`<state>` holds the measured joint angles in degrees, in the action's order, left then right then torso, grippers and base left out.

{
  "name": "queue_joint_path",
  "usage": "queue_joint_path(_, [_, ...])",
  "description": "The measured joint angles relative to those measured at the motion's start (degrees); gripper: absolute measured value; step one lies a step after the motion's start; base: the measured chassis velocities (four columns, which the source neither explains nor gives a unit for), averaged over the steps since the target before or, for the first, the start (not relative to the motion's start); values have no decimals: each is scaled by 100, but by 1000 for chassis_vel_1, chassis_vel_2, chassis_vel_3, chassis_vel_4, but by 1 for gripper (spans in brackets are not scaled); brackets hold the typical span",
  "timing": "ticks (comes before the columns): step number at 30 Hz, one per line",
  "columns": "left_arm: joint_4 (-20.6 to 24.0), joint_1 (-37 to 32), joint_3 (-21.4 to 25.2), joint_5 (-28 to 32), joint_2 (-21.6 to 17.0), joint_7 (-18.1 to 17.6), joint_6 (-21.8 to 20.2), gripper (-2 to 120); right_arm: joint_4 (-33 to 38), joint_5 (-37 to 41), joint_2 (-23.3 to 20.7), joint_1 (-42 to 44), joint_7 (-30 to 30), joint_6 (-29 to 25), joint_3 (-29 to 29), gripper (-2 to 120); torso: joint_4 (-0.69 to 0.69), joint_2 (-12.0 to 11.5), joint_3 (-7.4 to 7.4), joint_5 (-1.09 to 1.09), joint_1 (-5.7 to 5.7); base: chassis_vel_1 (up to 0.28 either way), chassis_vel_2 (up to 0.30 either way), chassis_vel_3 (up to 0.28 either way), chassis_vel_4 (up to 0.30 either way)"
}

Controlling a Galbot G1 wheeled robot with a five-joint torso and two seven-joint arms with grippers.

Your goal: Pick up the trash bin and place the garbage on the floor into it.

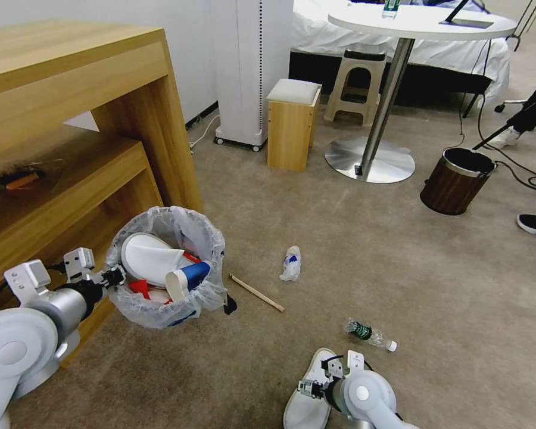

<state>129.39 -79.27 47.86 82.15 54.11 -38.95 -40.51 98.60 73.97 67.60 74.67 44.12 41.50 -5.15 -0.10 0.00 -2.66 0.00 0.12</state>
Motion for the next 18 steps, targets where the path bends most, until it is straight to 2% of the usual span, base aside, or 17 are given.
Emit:
queue_joint_path(6, [-24, 28, -14, -8, -1, 16, 2, 0, -37, -70, -10, 48, -54, -22, -20, 91, 0, 0, 0, 0, 0, 0, 0, 0, 0])
queue_joint_path(12, [-30, 43, -17, -9, -21, 20, 5, 0, -110, -101, 41, 50, -94, -24, 9, 68, 0, 0, 0, 0, 0, 0, 0, 0, 0])
queue_joint_path(13, [-30, 43, -17, -9, -21, 20, 5, 0, -110, -101, 41, 50, -94, -24, 9, 68, 0, 0, 0, 0, 0, 0, 0, 0, 0])
queue_joint_path(18, [-49, 51, -7, -6, -37, 24, 8, 0, -89, -135, 23, 107, -176, -30, 33, 44, 0, 0, 0, 0, 0, 0, 0, 0, 0])
